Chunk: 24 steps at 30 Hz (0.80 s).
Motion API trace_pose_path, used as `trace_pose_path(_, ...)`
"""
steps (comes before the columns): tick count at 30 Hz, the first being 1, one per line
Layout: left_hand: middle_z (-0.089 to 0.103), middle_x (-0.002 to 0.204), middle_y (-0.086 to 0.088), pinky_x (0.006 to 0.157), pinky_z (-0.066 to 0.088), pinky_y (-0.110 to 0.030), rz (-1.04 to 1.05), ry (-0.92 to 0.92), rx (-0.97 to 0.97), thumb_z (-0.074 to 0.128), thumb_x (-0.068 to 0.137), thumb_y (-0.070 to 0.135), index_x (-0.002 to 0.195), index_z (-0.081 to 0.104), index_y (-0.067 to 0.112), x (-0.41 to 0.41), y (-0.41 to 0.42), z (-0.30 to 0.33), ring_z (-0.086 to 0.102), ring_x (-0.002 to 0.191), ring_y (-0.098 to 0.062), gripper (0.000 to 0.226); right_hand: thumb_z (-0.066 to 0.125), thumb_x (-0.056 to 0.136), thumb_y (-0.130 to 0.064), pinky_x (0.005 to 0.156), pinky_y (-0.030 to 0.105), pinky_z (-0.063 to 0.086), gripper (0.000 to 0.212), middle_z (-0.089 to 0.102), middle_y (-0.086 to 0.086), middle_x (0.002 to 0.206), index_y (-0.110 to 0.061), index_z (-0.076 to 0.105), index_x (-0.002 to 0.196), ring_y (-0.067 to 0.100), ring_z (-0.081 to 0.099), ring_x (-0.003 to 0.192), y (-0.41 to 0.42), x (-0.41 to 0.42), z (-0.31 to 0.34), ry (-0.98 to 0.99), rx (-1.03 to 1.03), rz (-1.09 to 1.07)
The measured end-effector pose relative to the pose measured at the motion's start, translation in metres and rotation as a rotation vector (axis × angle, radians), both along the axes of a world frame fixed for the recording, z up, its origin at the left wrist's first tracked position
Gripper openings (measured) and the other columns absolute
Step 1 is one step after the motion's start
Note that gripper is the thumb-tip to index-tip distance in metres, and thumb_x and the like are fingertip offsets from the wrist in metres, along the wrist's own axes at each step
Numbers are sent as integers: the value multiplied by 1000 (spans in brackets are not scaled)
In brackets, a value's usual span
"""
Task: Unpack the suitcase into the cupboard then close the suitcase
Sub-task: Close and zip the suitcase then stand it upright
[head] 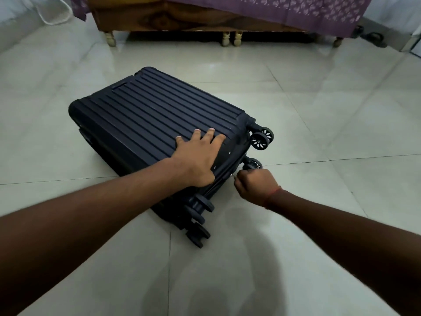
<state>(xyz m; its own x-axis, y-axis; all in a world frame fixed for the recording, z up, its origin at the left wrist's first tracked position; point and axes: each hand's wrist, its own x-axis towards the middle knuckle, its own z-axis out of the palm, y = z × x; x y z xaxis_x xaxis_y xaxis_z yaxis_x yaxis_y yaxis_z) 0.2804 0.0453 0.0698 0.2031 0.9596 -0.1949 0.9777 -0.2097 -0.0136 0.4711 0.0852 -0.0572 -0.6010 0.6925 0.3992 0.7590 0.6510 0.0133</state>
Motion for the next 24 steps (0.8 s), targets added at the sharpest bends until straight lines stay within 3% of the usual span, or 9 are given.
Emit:
trace_pose_path(8, 0, 161, -7, 110, 20, -67, -7, 53, -12, 67, 83, 31, 152, 1, 26, -4, 5, 2, 7, 146, -37, 96, 38, 82, -35, 41, 25, 39, 38, 58, 8, 49, -12, 54, 57, 31, 54, 41, 21, -6, -4, 2, -35, -52)
trace_pose_path(10, 13, 157, -8, 106, 28, -66, -5, 55, -13, 70, 79, 32, 150, 10, 26, -3, 7, 4, 18, 142, -35, 93, 37, 82, -35, 43, 27, 41, 38, 58, 9, 49, -12, 54, 57, 31, 55, 43, 23, -8, -3, -2, -74, -23)
trace_pose_path(13, 36, 133, -5, 95, 40, -59, -21, 99, 55, 69, 74, 43, 135, 29, 24, 3, 16, 12, 38, 123, -30, 76, 39, 79, -31, 46, 26, 43, 34, 56, 10, 47, -12, 51, 54, 30, 55, 43, 17, -13, -5, 39, -117, 19)
trace_pose_path(16, 44, 127, -8, 96, 37, -55, -18, 198, 188, 61, 78, 56, 127, 37, 18, 18, 42, 18, 42, 120, -30, 66, 40, 81, -28, 47, 25, 43, 33, 56, 8, 48, -12, 52, 54, 29, 53, 43, 12, -13, -7, 84, -137, 74)
trace_pose_path(19, 40, 134, -10, 101, 35, -55, -121, 191, 234, 58, 81, 58, 135, 34, 13, 42, 75, 6, 38, 125, -29, 74, 50, 81, -24, 49, 25, 45, 25, 57, 7, 49, -13, 53, 59, 28, 53, 44, 13, -1, -3, 84, -93, 93)
trace_pose_path(21, 37, 140, -9, 104, 31, -59, -203, 130, 174, 59, 82, 52, 140, 32, 13, 54, 99, -3, 34, 131, -27, 75, 66, 75, -19, 46, 24, 42, 20, 56, 7, 50, -14, 54, 60, 27, 53, 43, 12, 2, -2, 68, -79, 105)
trace_pose_path(24, 39, 140, -5, 107, 22, -68, -240, 142, 36, 62, 82, 41, 141, 36, 20, 74, 133, -11, 29, 136, -25, 68, 71, 73, -17, 45, 23, 39, 23, 56, 7, 49, -14, 53, 60, 28, 53, 42, 11, 4, -6, 82, -100, 100)
